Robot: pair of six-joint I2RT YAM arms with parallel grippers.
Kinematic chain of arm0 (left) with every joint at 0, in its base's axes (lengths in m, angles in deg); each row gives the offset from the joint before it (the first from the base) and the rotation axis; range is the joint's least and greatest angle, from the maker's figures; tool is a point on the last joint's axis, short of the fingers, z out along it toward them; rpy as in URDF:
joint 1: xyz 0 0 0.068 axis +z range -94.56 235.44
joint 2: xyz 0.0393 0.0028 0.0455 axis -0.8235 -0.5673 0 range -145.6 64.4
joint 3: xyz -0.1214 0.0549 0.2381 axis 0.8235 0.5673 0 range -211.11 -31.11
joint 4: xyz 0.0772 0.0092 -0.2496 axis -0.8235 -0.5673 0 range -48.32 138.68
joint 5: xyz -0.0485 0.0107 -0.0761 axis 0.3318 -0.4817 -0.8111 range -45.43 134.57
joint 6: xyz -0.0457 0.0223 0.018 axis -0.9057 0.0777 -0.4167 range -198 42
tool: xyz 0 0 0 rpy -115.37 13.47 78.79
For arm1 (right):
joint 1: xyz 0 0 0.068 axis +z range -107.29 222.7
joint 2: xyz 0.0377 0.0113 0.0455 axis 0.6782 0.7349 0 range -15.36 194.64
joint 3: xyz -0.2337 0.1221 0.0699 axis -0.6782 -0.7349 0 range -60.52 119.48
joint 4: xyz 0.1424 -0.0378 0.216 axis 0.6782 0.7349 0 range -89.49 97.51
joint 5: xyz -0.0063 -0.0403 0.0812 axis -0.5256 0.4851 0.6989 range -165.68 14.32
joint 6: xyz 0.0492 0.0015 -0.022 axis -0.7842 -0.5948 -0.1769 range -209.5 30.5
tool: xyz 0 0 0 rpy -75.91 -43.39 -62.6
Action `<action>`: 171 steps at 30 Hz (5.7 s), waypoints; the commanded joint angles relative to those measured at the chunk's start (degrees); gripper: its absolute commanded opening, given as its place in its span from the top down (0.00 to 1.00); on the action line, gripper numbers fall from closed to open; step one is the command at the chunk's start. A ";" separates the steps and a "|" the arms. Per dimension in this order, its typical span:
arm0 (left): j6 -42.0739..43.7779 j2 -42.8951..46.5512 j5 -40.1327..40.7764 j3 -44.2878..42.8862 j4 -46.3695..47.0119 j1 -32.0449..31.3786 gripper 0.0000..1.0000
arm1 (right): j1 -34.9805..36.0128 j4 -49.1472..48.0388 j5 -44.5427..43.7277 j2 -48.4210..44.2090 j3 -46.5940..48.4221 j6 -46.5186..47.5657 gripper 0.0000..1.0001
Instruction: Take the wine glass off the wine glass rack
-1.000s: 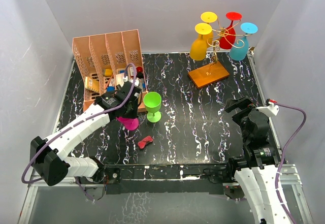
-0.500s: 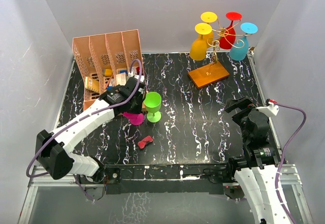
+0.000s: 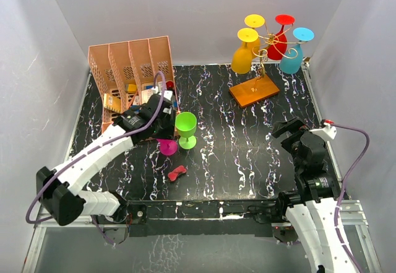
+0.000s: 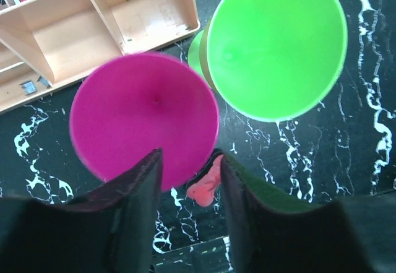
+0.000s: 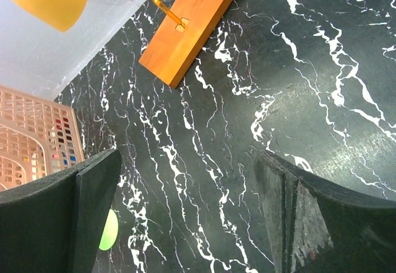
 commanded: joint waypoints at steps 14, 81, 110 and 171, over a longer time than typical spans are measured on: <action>-5.58 18.56 -7.65 0.79 19.51 0.08 0.25 | 0.16 -0.53 5.88 6.59 4.56 1.23 0.05; 27.45 18.42 -2.06 14.81 58.03 1.53 0.03 | -18.33 -16.99 8.09 70.61 69.40 9.60 0.15; 26.57 17.44 -1.43 13.93 56.81 1.56 0.03 | -19.08 -20.51 10.95 76.11 69.26 9.35 0.44; 24.51 16.76 -1.92 13.32 56.30 4.17 0.04 | -25.05 -36.20 37.34 69.84 59.10 -32.22 0.92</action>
